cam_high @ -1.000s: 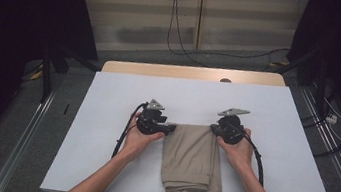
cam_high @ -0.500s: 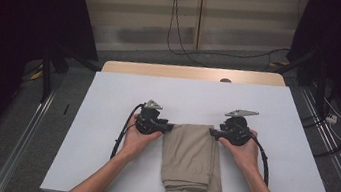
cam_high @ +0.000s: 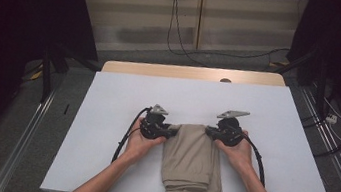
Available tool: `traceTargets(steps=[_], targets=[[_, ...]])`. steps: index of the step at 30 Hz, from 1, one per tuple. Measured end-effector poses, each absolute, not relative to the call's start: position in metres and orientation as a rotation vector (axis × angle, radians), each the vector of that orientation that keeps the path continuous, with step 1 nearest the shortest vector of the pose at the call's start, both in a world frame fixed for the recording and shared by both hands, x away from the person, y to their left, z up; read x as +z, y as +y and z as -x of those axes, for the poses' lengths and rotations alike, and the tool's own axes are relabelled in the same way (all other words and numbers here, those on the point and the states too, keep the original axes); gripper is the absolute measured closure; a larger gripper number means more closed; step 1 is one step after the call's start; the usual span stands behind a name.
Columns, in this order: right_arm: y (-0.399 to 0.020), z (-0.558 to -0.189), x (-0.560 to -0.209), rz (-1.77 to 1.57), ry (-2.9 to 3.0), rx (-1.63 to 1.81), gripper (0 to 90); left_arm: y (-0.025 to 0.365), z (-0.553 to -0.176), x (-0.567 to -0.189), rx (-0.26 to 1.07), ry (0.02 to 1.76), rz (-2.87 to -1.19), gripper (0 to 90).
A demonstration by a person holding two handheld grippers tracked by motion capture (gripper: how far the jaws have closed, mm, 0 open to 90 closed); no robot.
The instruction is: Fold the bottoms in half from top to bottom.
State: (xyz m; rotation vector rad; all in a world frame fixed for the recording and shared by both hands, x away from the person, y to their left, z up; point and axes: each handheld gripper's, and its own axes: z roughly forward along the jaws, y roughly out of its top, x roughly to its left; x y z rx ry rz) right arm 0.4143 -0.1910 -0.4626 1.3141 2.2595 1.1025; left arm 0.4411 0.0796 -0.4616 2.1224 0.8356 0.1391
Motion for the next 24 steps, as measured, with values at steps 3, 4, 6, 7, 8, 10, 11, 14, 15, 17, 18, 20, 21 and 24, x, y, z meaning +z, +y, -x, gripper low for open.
traceTargets(steps=[3,4,6,7,8,10,11,14,15,17,18,20,21,24], targets=[[-0.197,-0.414,-0.462,-1.349,2.233,1.118,86.1,0.084,-0.445,-0.461,0.102,0.899,-2.077,82.4],[-0.198,-0.414,-0.461,-1.361,2.208,1.116,86.2,0.087,-0.448,-0.46,0.086,0.922,-2.048,83.0],[-0.203,-0.413,-0.456,-1.368,2.159,1.15,86.4,0.091,-0.453,-0.457,0.095,0.956,-1.997,84.1],[-0.205,-0.414,-0.453,-1.367,2.145,1.162,86.5,0.093,-0.456,-0.455,0.095,0.957,-1.988,84.3],[-0.205,-0.416,-0.45,-1.363,2.135,1.173,86.6,0.094,-0.459,-0.453,0.107,0.956,-1.99,84.4],[-0.204,-0.422,-0.443,-1.353,2.122,1.174,86.6,0.092,-0.465,-0.447,0.13,0.979,-1.954,84.5],[-0.203,-0.426,-0.439,-1.351,2.11,1.175,86.6,0.09,-0.469,-0.443,0.144,0.99,-1.945,84.5],[-0.201,-0.44,-0.426,-1.349,2.063,1.204,86.6,0.092,-0.487,-0.431,0.189,1.011,-1.918,84.5],[-0.201,-0.445,-0.421,-1.354,2.051,1.214,86.6,0.093,-0.493,-0.427,0.199,1.016,-1.908,84.5],[-0.2,-0.455,-0.413,-1.341,2.035,1.226,86.6,0.094,-0.505,-0.42,0.219,1.025,-1.892,84.5],[-0.2,-0.46,-0.41,-1.339,2.029,1.228,86.6,0.094,-0.511,-0.417,0.229,1.023,-1.894,84.5],[-0.199,-0.472,-0.405,-1.342,2.012,1.23,86.6,0.092,-0.522,-0.412,0.245,1.035,-1.881,84.5],[-0.199,-0.478,-0.402,-1.347,2.008,1.232,86.6,0.091,-0.527,-0.41,0.251,1.044,-1.876,84.5],[-0.199,-0.492,-0.393,-1.353,1.99,1.231,86.5,0.09,-0.541,-0.403,0.262,1.056,-1.866,84.5]])
